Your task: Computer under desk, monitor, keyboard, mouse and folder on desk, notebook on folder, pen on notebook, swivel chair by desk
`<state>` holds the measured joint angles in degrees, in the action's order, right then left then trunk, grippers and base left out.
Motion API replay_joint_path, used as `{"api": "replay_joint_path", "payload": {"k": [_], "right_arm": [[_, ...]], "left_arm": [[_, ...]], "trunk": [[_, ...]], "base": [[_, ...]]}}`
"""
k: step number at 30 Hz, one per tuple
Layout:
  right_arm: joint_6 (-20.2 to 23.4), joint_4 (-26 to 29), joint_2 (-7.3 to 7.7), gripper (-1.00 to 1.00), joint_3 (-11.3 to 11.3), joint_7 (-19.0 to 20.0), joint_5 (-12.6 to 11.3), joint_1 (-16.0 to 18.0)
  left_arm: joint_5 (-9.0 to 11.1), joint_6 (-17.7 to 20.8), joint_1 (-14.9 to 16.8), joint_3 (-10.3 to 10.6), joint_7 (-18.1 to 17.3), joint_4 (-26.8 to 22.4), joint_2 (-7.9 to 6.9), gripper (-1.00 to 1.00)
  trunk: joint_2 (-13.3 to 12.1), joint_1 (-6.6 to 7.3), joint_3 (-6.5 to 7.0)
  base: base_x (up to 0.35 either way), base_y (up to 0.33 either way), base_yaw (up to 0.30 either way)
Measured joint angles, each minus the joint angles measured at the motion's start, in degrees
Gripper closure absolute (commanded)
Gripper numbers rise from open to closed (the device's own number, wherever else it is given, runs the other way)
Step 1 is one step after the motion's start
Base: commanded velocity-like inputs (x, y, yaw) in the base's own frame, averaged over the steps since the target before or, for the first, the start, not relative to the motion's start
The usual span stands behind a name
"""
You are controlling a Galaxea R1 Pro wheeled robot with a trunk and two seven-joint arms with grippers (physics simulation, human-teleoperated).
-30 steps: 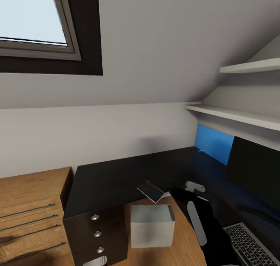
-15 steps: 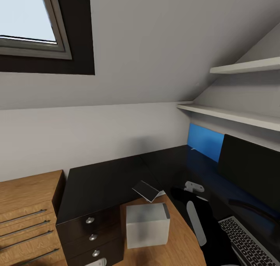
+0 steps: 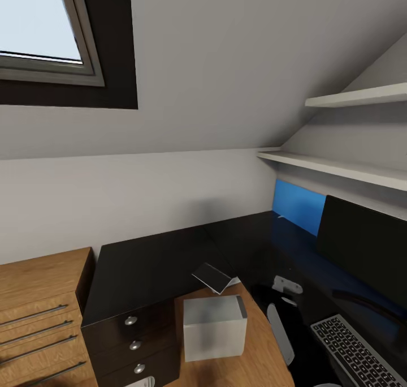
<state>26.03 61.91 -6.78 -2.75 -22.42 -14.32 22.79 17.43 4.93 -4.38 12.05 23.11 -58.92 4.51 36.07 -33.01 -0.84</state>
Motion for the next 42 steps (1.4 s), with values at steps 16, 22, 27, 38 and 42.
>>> {"api": "replay_joint_path", "payload": {"k": [16, 22, 27, 38, 42], "right_arm": [[-13.84, -2.87, -0.21, 1.0, -0.36, -17.77, -7.29, 0.03], [-16.46, -2.9, -0.18, 1.0, 0.06, -19.02, -9.1, 0.03], [-17.25, -3.02, -0.12, 1.0, 0.13, -19.1, -9.35, 0.03], [-17.74, -6.52, 0.15, 1.0, 0.05, -19.02, -8.69, 0.24], [-17.8, -11.86, 0.61, 1.0, -0.04, -18.96, -8.41, 2.94]], "left_arm": [[0.0, -0.27, -0.01, 0.19, 0.0, 0.0, 0.05, -1.0], [-0.06, -1.22, 0.0, 0.28, -0.01, -0.07, 0.08, -1.0], [-0.39, -6.14, 0.01, 0.4, -0.16, -0.17, 0.09, -1.0], [-0.46, -7.87, -0.01, 0.51, -0.17, -0.19, 0.09, -1.0], [-0.52, -7.92, -0.01, 0.55, -0.17, -0.07, 0.09, -1.0]], "trunk": [[0.0, 0.0, 0.0], [0.0, 0.0, 0.0], [0.0, 0.0, 0.0], [0.0, 0.0, 0.0], [0.0, 0.01, 0.0]], "base": [[0.0, 0.0, 0.0], [0.0, 0.0, 0.0], [0.0, 0.0, 0.0], [0.009, -0.009, 0.0], [0.127, -0.131, 0.0]]}}
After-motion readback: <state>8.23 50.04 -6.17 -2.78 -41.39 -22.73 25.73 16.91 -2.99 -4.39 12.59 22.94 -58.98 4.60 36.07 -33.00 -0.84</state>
